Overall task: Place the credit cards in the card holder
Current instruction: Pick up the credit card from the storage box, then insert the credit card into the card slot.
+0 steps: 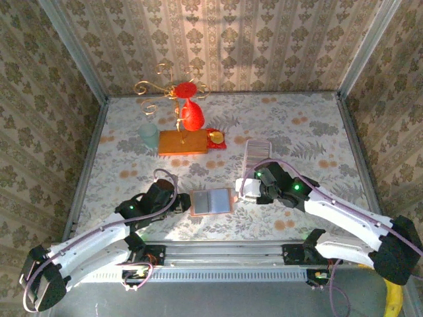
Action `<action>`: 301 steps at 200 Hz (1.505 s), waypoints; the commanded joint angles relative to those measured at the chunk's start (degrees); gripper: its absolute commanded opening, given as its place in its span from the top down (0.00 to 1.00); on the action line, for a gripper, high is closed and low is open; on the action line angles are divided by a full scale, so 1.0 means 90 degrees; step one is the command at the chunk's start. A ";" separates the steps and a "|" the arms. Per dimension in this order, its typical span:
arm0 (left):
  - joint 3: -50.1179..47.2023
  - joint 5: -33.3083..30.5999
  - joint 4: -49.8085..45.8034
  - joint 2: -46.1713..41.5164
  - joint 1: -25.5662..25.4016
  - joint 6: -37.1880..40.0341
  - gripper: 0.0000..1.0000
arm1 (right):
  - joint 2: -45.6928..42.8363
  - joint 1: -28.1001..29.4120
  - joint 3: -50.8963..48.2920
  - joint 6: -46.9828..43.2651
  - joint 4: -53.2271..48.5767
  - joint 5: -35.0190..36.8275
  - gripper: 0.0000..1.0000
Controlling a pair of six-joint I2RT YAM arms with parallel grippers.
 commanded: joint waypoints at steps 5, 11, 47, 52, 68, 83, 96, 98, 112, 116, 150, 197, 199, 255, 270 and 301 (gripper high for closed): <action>0.0004 0.0214 0.0173 0.0183 0.0026 0.0002 0.54 | -0.0272 0.0075 0.0447 0.3007 -0.0086 -0.0971 1.00; 0.0015 0.0261 0.0208 0.0251 0.0022 0.0010 0.53 | -0.0286 0.0076 0.0453 0.3743 0.0124 -0.1045 1.00; 0.0196 0.0518 0.0384 0.0836 0.0013 0.0090 0.47 | 0.0054 0.0068 0.0328 0.7599 0.1188 -0.1369 1.00; 0.0227 0.0524 0.0376 0.0924 0.0013 0.0092 0.46 | 0.0152 0.0069 0.0288 0.8069 0.1355 -0.1485 1.00; 0.0294 0.0570 0.0465 0.1170 -0.0029 0.0107 0.44 | 0.0446 0.0102 0.0058 0.9364 0.2068 -0.1816 1.00; 0.0379 0.0560 0.0479 0.1394 -0.0071 0.0129 0.41 | 0.0692 0.0147 -0.0059 1.0159 0.2485 -0.1924 1.00; 0.0468 0.0532 0.0442 0.1554 -0.0108 0.0160 0.39 | 0.0837 0.0194 0.0012 1.0460 0.2417 -0.1784 1.00; 0.0479 0.0520 0.0441 0.1575 -0.0113 0.0166 0.38 | 0.0850 0.0202 0.0014 1.0514 0.2411 -0.1736 1.00; 0.0557 0.0502 0.0446 0.1746 -0.0148 0.0204 0.36 | 0.0996 0.0297 -0.0014 1.0722 0.2509 -0.1548 1.00; 0.0583 0.0497 0.0444 0.1795 -0.0162 0.0218 0.35 | 0.1042 0.0293 -0.0024 1.0796 0.2532 -0.1539 1.00; 0.0819 0.0369 0.0350 0.2225 -0.0259 0.0253 0.33 | 0.1542 0.0393 0.0013 1.1052 0.2622 -0.1548 1.00; 0.1042 0.0003 -0.0024 0.2573 -0.0314 0.0250 0.28 | 0.2061 0.0483 -0.0006 1.1188 0.2907 -0.1456 1.00; 0.1049 -0.0002 -0.0032 0.2584 -0.0318 0.0249 0.28 | 0.2065 0.0487 -0.0001 1.1192 0.2912 -0.1444 1.00; 0.1066 -0.0011 0.0012 0.2834 -0.0354 0.0218 0.28 | 0.2766 0.0671 0.0175 1.1163 0.3171 -0.1302 1.00; 0.1109 0.0020 0.0031 0.2876 -0.0356 0.0239 0.29 | 0.2935 0.0700 0.0225 1.1137 0.3230 -0.1318 1.00; 0.1082 0.0029 0.0094 0.2975 -0.0352 0.0239 0.33 | 0.3192 0.0705 0.0278 1.1195 0.3426 -0.1348 1.00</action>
